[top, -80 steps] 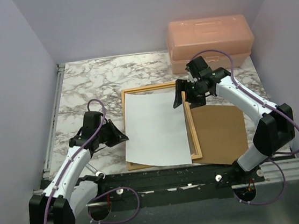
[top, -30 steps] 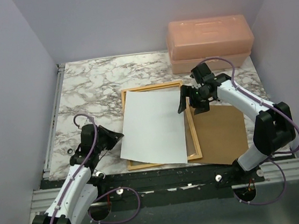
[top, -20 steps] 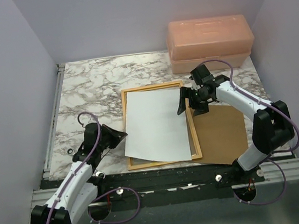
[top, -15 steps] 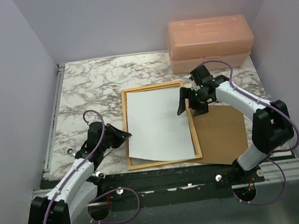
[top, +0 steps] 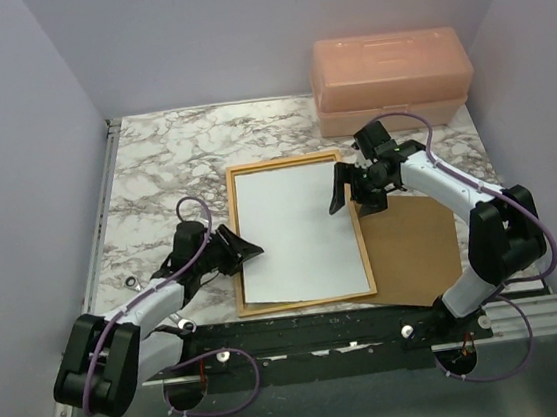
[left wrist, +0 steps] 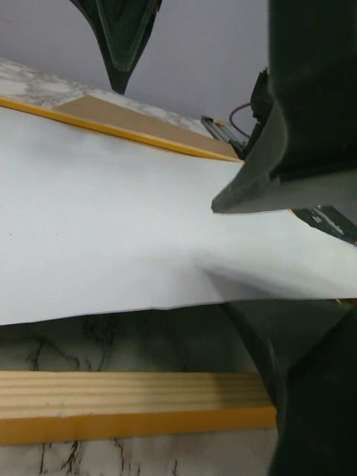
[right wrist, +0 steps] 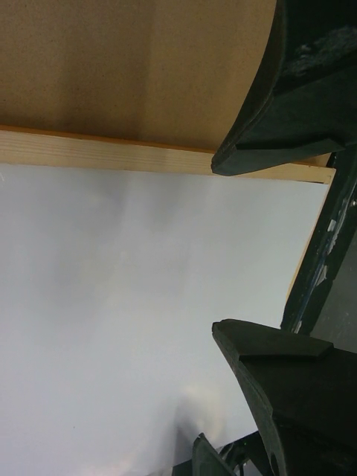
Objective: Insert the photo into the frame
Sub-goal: Turn over the photo from the photo frame.
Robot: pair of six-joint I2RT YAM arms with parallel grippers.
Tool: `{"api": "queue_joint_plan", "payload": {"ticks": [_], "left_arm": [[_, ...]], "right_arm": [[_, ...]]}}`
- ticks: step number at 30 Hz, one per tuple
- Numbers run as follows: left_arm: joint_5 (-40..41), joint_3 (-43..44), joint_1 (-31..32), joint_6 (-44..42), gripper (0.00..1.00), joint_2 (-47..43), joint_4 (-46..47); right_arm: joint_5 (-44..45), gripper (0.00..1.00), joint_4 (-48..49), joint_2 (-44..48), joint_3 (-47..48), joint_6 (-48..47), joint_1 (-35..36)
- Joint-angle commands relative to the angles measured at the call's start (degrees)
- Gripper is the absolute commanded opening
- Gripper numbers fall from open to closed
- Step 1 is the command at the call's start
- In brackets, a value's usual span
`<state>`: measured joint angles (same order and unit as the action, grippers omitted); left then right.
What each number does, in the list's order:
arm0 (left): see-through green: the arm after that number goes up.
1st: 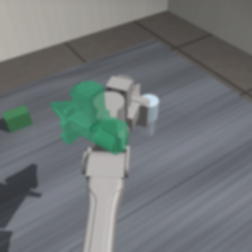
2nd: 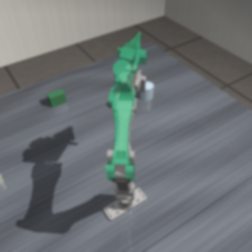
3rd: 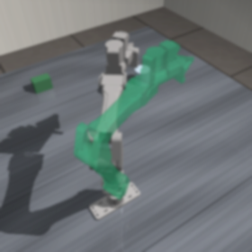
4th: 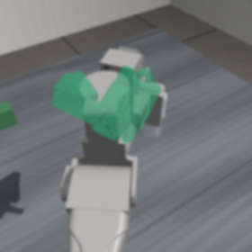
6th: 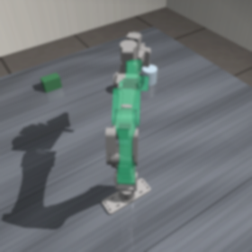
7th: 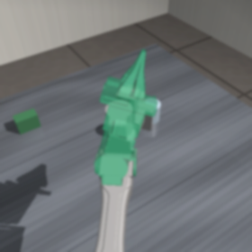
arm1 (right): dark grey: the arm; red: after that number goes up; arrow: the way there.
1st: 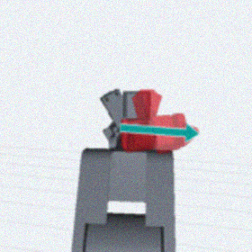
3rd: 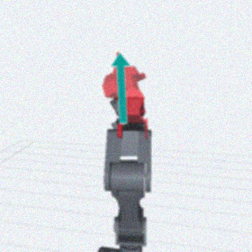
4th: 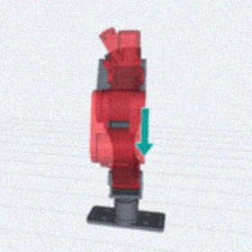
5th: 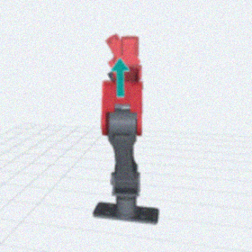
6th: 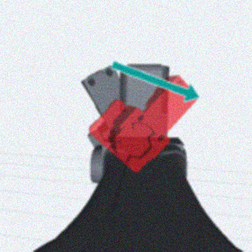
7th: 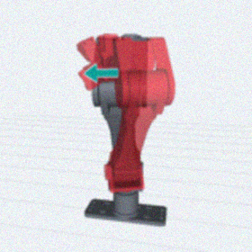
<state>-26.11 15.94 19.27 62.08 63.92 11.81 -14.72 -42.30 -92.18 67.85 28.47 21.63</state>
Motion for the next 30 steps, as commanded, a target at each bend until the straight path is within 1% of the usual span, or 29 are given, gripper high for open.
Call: {"api": "queue_joint_plan", "payload": {"ticks": [1,3,5,6,10,15,18,20,22,25,27,30], "left_arm": [[-4.0,-0.1,0.4,-0.5,0.32,2.3,6.3],[-4.1,0.1,0.4,-0.3,0.16,2.9,7.0],[-3.8,0.1,0.4,-0.3,0.02,2.9,7.0],[-3.5,0.1,0.4,-0.3,0.00,2.5,6.8],[-0.5,0.1,0.4,-1.2,0.00,-0.8,3.7],[6.0,-1.4,0.4,-1.1,0.00,-8.5,-0.7],[8.4,-1.9,0.4,-0.9,0.00,-11.6,-2.7],[8.7,-2.7,0.4,-0.5,0.00,-12.2,-1.7],[7.5,-2.5,0.4,-1.4,0.00,-10.6,0.2],[4.4,-0.1,0.5,-3.8,0.00,-5.1,1.3],[1.9,1.0,0.5,-4.2,0.00,-1.6,4.1],[0.3,2.6,1.2,-4.2,0.00,2.5,6.3]], "right_arm": [[-1.0,0.86,1.1,-0.5,-0.2,0.1,-0.5],[-0.9,0.86,1.1,-0.5,-0.2,0.1,-0.6],[-1.0,0.86,1.1,-0.5,-0.2,0.0,-0.5],[-0.9,0.86,1.1,-0.4,-0.3,0.0,-0.5],[-0.9,0.86,1.0,-0.4,-0.6,0.0,-0.5],[-0.4,0.86,1.1,-0.5,-0.8,-0.2,-0.5],[-0.2,0.86,1.1,-0.4,-0.8,-0.2,-0.6],[-0.1,0.86,1.1,-0.5,-0.9,-0.2,-0.6],[-0.1,0.86,1.3,-0.7,-0.9,-0.2,-0.8],[0.0,0.86,1.3,-0.9,-0.9,-0.2,-0.7],[0.3,0.86,1.2,-0.8,-0.9,-0.1,-0.7],[1.0,0.86,1.3,-0.6,-1.3,0.1,-1.0]]}}
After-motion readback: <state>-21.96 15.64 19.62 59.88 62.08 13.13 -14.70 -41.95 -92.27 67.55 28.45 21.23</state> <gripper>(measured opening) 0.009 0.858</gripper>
